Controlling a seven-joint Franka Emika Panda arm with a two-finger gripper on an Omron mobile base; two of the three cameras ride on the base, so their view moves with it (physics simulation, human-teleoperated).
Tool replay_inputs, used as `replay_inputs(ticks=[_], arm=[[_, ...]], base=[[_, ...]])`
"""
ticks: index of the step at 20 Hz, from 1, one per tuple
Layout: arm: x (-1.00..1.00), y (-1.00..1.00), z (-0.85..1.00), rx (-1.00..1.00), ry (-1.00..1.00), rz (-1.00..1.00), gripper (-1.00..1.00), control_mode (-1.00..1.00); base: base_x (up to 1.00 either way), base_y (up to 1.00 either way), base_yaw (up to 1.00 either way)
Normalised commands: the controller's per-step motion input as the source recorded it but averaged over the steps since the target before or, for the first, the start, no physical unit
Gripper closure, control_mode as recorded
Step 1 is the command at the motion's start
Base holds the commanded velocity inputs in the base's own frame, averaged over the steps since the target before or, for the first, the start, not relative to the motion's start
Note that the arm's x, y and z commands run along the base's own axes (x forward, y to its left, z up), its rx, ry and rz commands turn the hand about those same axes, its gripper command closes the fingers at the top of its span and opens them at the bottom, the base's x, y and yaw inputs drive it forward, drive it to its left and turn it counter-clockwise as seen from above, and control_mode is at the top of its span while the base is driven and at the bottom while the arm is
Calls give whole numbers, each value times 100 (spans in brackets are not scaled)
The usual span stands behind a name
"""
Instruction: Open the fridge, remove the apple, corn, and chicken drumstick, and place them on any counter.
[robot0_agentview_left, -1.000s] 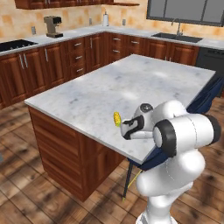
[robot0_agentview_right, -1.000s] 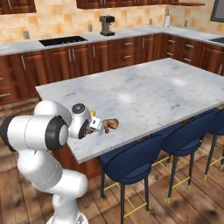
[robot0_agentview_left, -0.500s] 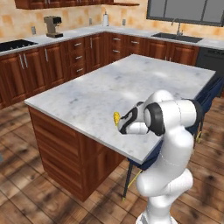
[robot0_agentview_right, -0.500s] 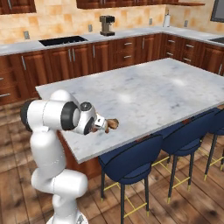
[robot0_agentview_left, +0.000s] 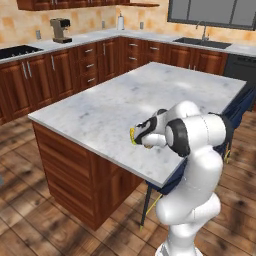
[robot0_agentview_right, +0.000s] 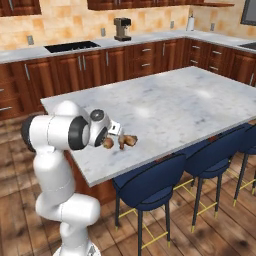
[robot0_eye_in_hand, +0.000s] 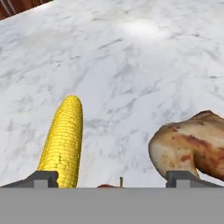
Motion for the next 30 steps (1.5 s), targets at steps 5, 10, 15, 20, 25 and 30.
replay_inputs(ticks=[5,10,15,20,25,30], arm=[[-90,0,100,1,-15,0,-100,-100],[-82,10,100,1,-10,0,-100,-100],[-62,13,100,2,-1,0,-100,-100],[-86,5,100,10,22,0,-100,-100],[-100,35,52,6,26,0,-100,-100],[-100,61,-3,0,17,0,-100,-100]], base=[[0,0,0],[0,0,0],[0,0,0],[0,0,0],[0,0,0],[0,0,0]])
